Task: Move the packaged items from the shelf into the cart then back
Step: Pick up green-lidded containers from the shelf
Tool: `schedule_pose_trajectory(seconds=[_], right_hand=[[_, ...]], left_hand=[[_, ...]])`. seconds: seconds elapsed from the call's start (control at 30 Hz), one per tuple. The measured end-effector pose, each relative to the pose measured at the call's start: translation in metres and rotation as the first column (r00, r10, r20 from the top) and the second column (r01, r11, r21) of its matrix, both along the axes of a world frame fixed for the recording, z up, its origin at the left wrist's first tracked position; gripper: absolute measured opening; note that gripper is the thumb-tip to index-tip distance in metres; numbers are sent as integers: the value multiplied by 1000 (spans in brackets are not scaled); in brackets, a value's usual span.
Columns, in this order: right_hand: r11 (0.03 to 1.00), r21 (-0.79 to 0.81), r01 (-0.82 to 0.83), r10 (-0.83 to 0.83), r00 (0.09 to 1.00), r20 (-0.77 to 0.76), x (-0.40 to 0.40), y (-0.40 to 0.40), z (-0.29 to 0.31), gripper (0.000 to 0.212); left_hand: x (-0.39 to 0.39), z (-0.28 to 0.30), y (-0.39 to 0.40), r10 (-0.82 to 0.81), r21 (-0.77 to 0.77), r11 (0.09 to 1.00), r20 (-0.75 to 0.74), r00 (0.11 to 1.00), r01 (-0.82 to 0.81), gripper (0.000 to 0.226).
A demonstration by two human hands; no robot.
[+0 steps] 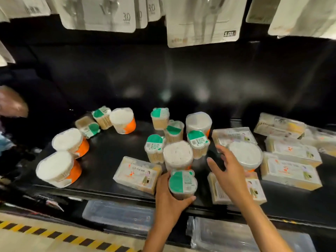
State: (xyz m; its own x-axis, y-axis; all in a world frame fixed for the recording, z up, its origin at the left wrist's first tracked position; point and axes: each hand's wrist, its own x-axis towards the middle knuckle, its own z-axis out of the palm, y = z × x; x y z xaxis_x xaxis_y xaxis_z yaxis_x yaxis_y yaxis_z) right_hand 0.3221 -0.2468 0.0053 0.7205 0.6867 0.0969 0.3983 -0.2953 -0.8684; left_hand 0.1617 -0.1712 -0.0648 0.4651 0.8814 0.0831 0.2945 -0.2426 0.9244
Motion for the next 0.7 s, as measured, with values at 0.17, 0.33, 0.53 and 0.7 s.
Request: schedule_pose_trajectory(seconds=[0.17, 0.33, 0.53, 0.7], right_hand=[[997, -74, 11, -16, 997, -76, 21, 41, -9, 81], [996, -75, 51, -62, 987, -147, 22, 66, -15, 75], [987, -60, 148, -156, 973, -169, 22, 78, -26, 70], [974, -88, 210, -221, 964, -145, 30, 77, -29, 70]], left_hand=[[-5, -1, 2, -57, 3, 998, 14, 998, 57, 81], [-8, 2, -1, -119, -177, 976, 61, 991, 129, 79], [-7, 7, 5, -118, -235, 962, 110, 987, 141, 79], [-7, 8, 11, -108, -232, 963, 133, 985, 137, 79]])
